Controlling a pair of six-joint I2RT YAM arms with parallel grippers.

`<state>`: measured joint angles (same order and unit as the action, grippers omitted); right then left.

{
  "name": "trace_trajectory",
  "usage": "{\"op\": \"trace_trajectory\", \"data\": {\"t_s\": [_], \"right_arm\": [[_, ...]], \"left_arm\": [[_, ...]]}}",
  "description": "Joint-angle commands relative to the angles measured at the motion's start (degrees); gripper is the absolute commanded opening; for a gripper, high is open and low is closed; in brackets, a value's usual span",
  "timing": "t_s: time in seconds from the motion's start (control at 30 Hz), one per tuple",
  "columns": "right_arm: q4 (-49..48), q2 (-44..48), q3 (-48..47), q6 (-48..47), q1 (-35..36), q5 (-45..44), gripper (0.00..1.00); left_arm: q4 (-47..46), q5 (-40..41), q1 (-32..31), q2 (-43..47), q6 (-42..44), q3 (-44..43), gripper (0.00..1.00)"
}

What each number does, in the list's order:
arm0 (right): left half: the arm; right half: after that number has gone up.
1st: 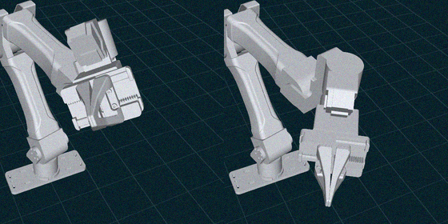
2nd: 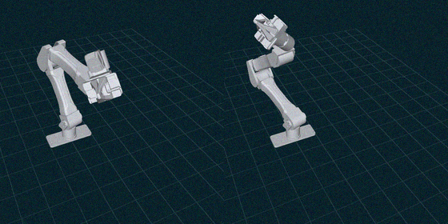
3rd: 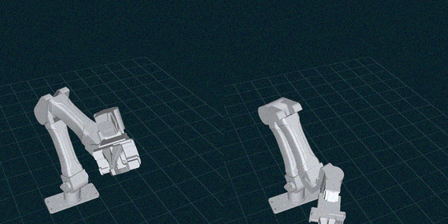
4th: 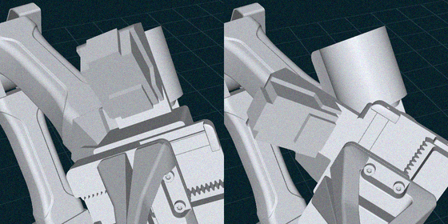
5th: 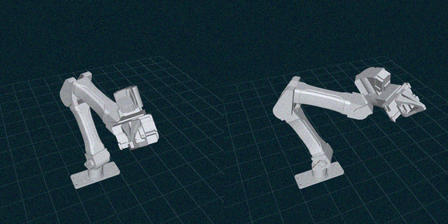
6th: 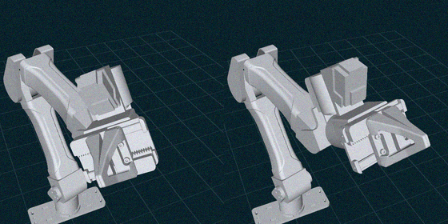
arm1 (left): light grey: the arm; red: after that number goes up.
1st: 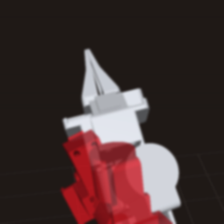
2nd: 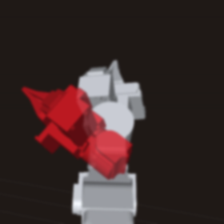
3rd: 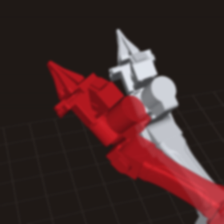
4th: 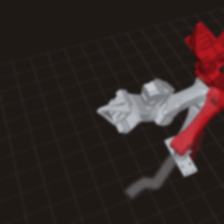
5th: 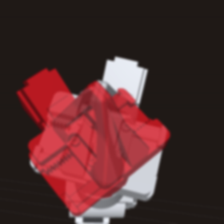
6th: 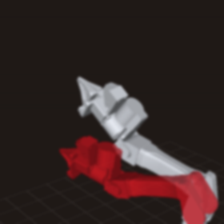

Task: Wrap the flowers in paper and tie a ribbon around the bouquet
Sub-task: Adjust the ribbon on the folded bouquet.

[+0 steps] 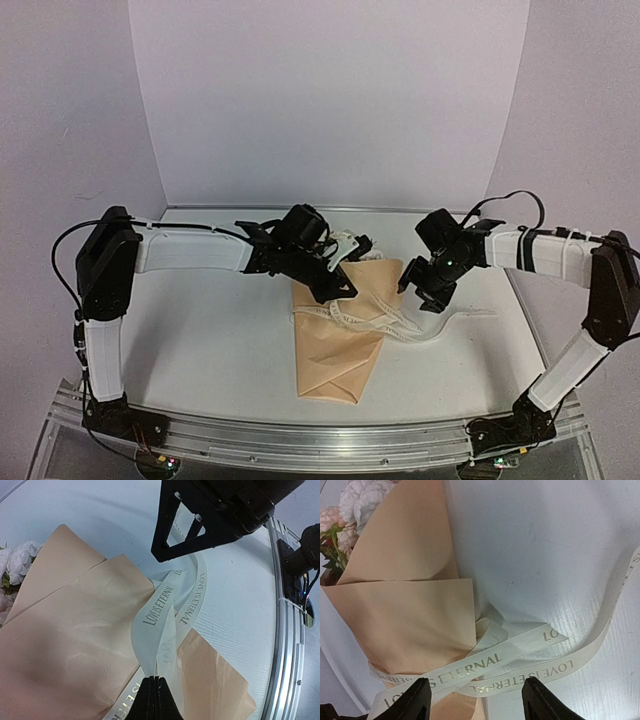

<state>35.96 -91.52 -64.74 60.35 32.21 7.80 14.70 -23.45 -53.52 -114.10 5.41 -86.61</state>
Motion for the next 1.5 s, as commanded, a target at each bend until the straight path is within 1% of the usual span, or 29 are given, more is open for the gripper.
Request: {"op": "trace_trajectory", "data": {"t_s": [0.0, 0.1, 0.17, 0.23, 0.27, 0.37, 0.43, 0.53, 0.7, 0.87, 1.0, 1.1, 1.2, 1.27, 1.37, 1.4, 1.43, 1.47], "right_arm": [[-3.7, 2.5, 0.0, 2.1, 0.0, -0.7, 0.67], [-9.2, 1.9, -0.2, -8.2, 0.0, 5.5, 0.67], [-12.0, 2.6, 1.5, -17.6, 0.2, 8.1, 0.67], [-17.4, 3.3, 4.4, -28.9, 0.1, 11.2, 0.66], [-19.7, 3.8, 5.8, -33.8, 0.2, 12.4, 0.64], [-27.9, 3.8, 10.4, -45.1, 0.2, 18.3, 0.62], [-29.6, 3.1, 10.8, -50.2, 0.1, 20.7, 0.62], [-30.1, 3.2, 11.2, -54.6, 0.1, 21.4, 0.63], [-35.1, 5.2, 14.3, -54.9, 0.7, 22.7, 0.62], [-35.2, 5.6, 16.8, -58.4, 2.1, 18.9, 0.6], [-35.3, 4.4, 17.3, -59.7, 2.9, 17.5, 0.59], [-35.2, 3.4, 17.0, -59.8, 3.4, 16.0, 0.56], [-34.2, 3.2, 16.3, -59.8, 3.4, 13.8, 0.48], [-31.2, 3.4, 14.7, -59.8, 3.4, 13.0, 0.36], [-24.5, 3.5, 12.0, -59.8, 3.5, 12.1, 0.1], [-22.9, 3.8, 11.3, -59.8, 3.6, 11.5, 0.03], [-21.9, 4.3, 10.8, -59.9, 3.7, 10.8, 0.0], [-21.1, 4.8, 10.6, -59.8, 3.9, 9.7, 0.0]], "left_arm": [[2.1, -0.9, 0.3, 0.5, 3.3, -1.7, 0.0], [2.9, -3.1, 0.3, -0.1, 4.4, -2.3, 0.0], [3.5, -4.0, 0.4, -0.3, 4.9, -2.8, 0.0], [3.5, -4.8, 0.7, -0.3, 5.4, -3.1, 0.0], [3.3, -5.0, 0.9, -0.3, 5.4, -3.1, 0.0], [3.2, -7.1, 1.5, -0.2, 5.7, -3.4, 0.0], [3.4, -8.2, 1.7, -0.3, 6.1, -3.8, 0.0], [5.4, -9.2, 1.8, -1.2, 6.8, -5.2, 0.0], [7.8, -9.7, 2.1, -2.3, 7.1, -7.0, 0.0], [7.8, -10.1, 2.2, -2.0, 6.6, -6.8, 0.0], [7.3, -10.2, 2.3, -1.6, 6.0, -6.4, 0.0], [6.8, -10.2, 2.4, -1.5, 5.6, -5.9, 0.0], [6.3, -9.8, 2.5, -1.0, 5.2, -5.3, 0.0], [5.8, -9.9, 2.6, -0.7, 4.8, -4.8, 0.0], [5.4, -10.8, 2.6, -0.1, 4.3, -3.9, 0.0], [5.4, -11.2, 2.6, 0.1, 4.1, -3.5, 0.0], [5.4, -11.7, 2.6, 0.3, 4.0, -3.1, 0.0], [5.5, -12.3, 2.6, 0.5, 4.0, -2.7, 0.0]]}}
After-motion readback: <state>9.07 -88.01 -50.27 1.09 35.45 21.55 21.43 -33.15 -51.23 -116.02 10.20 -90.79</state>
